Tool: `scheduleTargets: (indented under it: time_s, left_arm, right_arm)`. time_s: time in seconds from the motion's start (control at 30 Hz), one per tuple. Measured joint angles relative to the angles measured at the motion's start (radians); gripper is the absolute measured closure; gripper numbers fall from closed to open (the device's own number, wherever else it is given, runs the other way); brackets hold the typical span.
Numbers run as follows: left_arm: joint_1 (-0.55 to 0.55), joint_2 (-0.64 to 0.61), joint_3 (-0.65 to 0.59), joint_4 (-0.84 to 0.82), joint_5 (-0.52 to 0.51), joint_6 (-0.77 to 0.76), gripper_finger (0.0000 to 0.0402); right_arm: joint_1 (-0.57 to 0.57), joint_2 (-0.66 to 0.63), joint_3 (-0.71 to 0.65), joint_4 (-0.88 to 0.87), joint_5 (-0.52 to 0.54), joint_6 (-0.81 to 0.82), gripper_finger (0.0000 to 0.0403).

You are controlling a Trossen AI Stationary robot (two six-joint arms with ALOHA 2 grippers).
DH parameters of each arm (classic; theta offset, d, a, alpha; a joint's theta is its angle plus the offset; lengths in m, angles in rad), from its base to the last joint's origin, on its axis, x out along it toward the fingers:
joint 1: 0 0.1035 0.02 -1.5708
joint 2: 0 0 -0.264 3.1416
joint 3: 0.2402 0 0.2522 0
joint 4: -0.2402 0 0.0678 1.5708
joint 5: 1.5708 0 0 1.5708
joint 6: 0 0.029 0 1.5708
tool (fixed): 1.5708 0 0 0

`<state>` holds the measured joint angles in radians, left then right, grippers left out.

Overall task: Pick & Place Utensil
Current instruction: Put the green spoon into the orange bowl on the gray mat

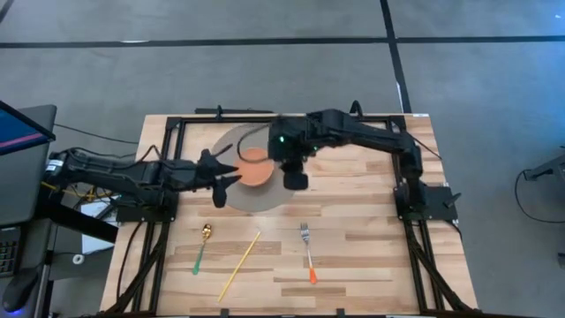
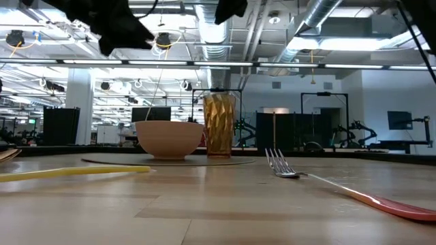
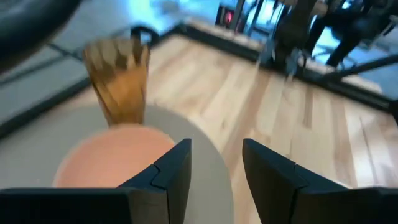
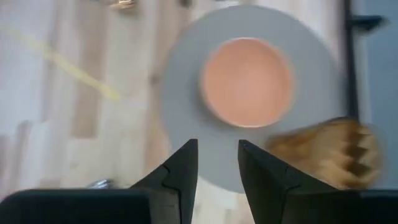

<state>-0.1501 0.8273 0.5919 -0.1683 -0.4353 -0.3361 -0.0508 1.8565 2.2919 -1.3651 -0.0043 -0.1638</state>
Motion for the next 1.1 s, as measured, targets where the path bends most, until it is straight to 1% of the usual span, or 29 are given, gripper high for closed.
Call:
scheduleTargets:
  time_s: [0.07, 0.17, 0.27, 0.33, 0.4, 0.43, 0.5, 0.57, 0.67, 0.73, 0.8, 0.9, 0.97, 1.1]
  left_arm:
    - [-0.023, 0.016, 0.0, -0.043, 0.003, -0.053, 0.0257]
    - [-0.072, 0.04, 0.0, -0.113, 0.05, -0.143, 0.0256]
    - [-0.127, 0.057, 0.0, -0.165, 0.098, -0.209, 0.0257]
    - [-0.165, 0.072, 0.0, -0.22, 0.103, -0.281, 0.0257]
    - [-0.199, 0.09, 0.0, -0.295, 0.126, -0.402, 0.0256]
    - [-0.214, 0.1, 0.0, -0.343, 0.155, -0.482, 0.0257]
    - [-0.255, 0.122, 0.0, -0.448, 0.238, -0.661, 0.0257]
    - [-0.309, 0.155, 0.0, -0.511, 0.337, -0.833, 0.0257]
    - [-0.401, 0.213, 0.0, -0.534, 0.471, -0.986, 0.0257]
    - [-0.456, 0.255, 0.0, -0.533, 0.508, -1.063, 0.0257]
    - [-0.502, 0.301, 0.0, -0.531, 0.515, -1.139, 0.0257]
    - [-0.543, 0.368, 0.0, -0.526, 0.517, -1.23, 0.0257]
    - [-0.559, 0.409, 0.0, -0.525, 0.515, -1.252, 0.0257]
    - [-0.566, 0.476, 0.0, -0.515, 0.515, -1.25, 0.0257]
  right_arm:
    - [0.039, -0.014, -0.059, 0.014, -0.019, 0.0, 0.0294]
    - [0.078, -0.045, -0.197, 0.079, -0.026, -0.02, 0.0294]
    - [0.084, -0.097, -0.386, 0.25, -0.032, -0.025, 0.0294]
    - [0.08, -0.135, -0.522, 0.391, -0.084, -0.013, 0.0294]
    - [0.078, -0.17, -0.64, 0.532, -0.178, -0.002, 0.0294]
    - [0.077, -0.186, -0.693, 0.585, -0.22, -0.002, 0.0294]
    - [0.086, -0.213, -0.783, 0.7, -0.28, -0.002, 0.0294]
    - [0.096, -0.236, -0.856, 0.825, -0.309, -0.015, 0.0294]
    - [0.106, -0.245, -0.923, 0.948, -0.313, -0.1, 0.0294]
    - [0.102, -0.239, -0.928, 0.975, -0.312, -0.167, 0.0294]
    - [0.094, -0.232, -0.928, 0.982, -0.309, -0.16, 0.0294]
    - [0.077, -0.227, -0.928, 0.986, -0.309, -0.105, 0.0294]
    - [0.064, -0.224, -0.928, 0.986, -0.31, -0.091, 0.0294]
    - [0.044, -0.215, -0.928, 0.985, -0.309, -0.089, 0.0294]
